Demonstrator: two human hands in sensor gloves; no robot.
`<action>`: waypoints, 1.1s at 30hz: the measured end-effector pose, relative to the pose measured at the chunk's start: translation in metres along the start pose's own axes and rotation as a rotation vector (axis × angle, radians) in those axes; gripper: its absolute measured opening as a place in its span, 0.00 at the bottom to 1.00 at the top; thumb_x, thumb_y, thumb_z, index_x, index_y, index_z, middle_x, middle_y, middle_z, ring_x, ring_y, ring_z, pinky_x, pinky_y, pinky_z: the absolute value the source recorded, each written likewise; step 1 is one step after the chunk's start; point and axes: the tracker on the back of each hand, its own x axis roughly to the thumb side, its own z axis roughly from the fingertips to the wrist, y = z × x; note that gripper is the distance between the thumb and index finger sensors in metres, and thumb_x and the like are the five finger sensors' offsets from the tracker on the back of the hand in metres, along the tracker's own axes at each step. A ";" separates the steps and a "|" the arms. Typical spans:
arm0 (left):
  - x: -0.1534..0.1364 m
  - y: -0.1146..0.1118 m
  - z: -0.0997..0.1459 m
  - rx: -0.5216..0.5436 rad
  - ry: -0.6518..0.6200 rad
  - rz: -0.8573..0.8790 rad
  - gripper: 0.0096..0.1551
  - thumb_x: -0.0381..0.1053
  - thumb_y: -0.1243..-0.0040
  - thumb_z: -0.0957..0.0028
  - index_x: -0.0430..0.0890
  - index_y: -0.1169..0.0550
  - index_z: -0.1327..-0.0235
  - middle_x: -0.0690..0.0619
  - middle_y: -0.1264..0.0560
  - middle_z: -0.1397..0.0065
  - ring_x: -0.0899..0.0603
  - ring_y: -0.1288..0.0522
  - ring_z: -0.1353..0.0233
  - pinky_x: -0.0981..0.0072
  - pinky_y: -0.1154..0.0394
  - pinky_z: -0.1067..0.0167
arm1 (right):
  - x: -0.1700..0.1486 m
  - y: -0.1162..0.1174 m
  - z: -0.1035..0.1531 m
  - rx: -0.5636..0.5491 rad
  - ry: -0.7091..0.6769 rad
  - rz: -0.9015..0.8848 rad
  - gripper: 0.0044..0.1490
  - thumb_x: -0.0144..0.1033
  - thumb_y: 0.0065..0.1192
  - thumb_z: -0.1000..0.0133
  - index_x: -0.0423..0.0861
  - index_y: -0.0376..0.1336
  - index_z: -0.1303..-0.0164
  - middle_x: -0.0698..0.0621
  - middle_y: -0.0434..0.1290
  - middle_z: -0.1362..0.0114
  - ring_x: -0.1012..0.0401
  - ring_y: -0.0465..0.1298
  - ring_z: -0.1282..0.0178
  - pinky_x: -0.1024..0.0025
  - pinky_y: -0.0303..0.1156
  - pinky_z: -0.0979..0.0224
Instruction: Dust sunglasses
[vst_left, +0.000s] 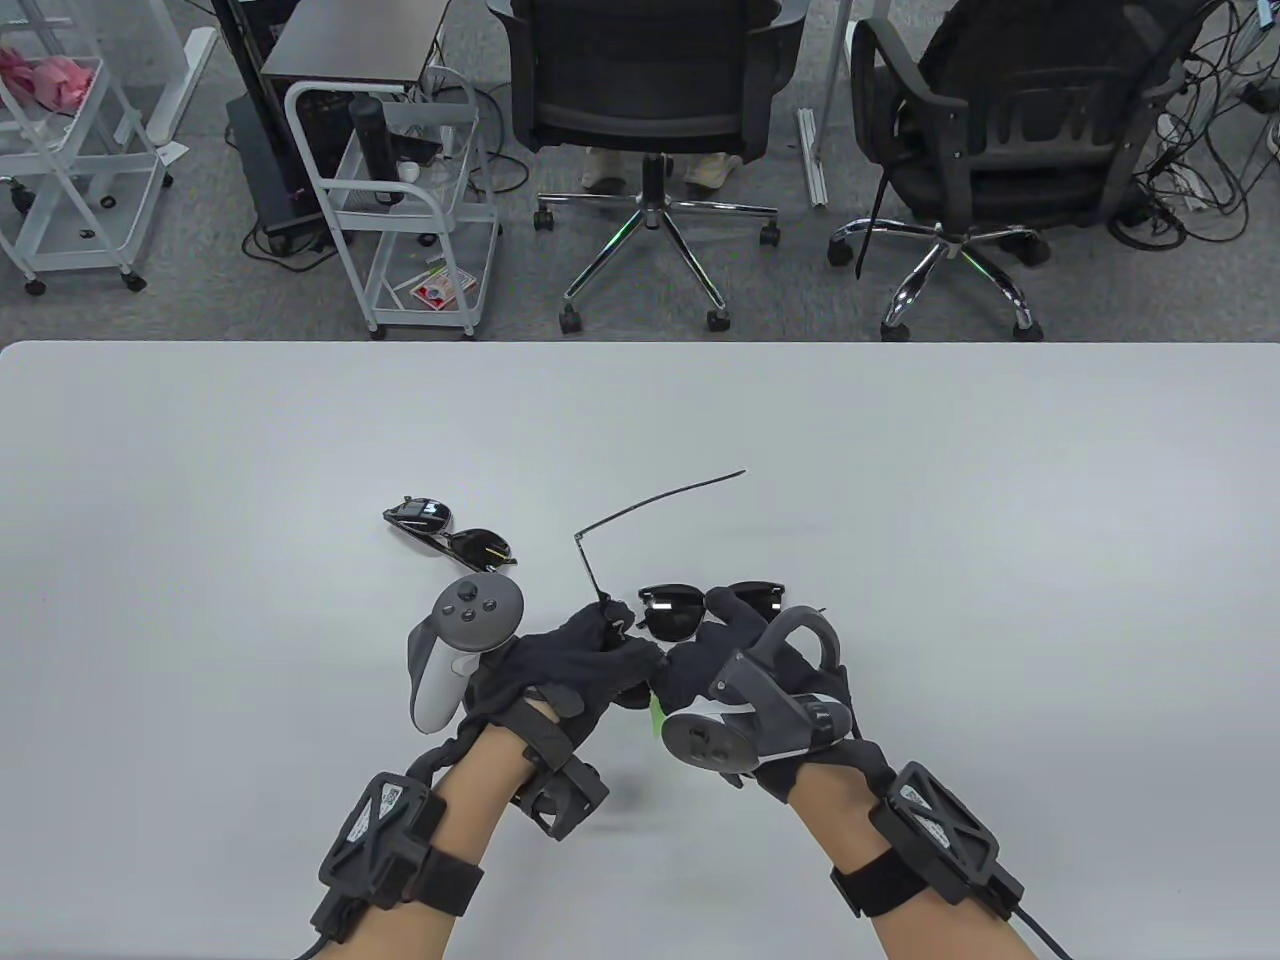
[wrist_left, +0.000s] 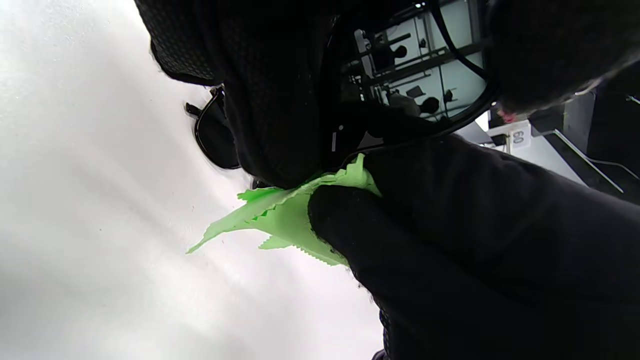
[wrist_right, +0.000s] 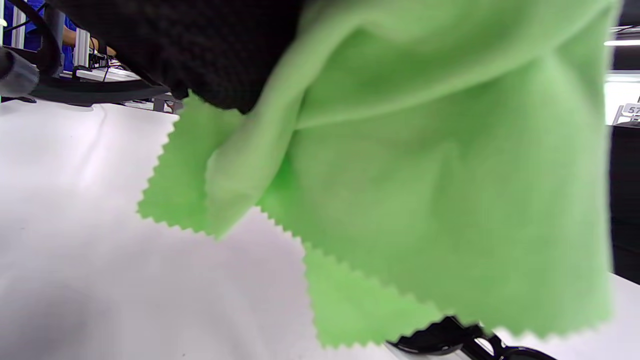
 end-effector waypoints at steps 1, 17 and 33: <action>-0.001 0.003 -0.001 0.003 0.006 0.016 0.62 0.79 0.36 0.67 0.41 0.34 0.28 0.50 0.23 0.35 0.50 0.08 0.46 0.54 0.25 0.32 | -0.001 -0.001 -0.002 0.003 0.007 -0.008 0.27 0.43 0.70 0.54 0.44 0.78 0.49 0.50 0.87 0.50 0.53 0.88 0.55 0.38 0.69 0.32; -0.012 0.037 0.006 0.082 0.045 -0.004 0.61 0.77 0.32 0.67 0.40 0.32 0.29 0.48 0.22 0.35 0.47 0.07 0.47 0.53 0.26 0.32 | -0.047 0.010 0.014 0.115 0.133 0.114 0.26 0.41 0.72 0.54 0.43 0.78 0.49 0.49 0.88 0.50 0.51 0.87 0.55 0.36 0.67 0.32; -0.008 0.006 0.000 -0.009 -0.001 0.105 0.59 0.79 0.38 0.64 0.44 0.36 0.27 0.50 0.25 0.33 0.49 0.09 0.44 0.53 0.29 0.29 | 0.004 -0.001 -0.004 -0.086 0.011 -0.007 0.27 0.43 0.70 0.54 0.44 0.77 0.49 0.50 0.88 0.50 0.53 0.88 0.55 0.39 0.70 0.32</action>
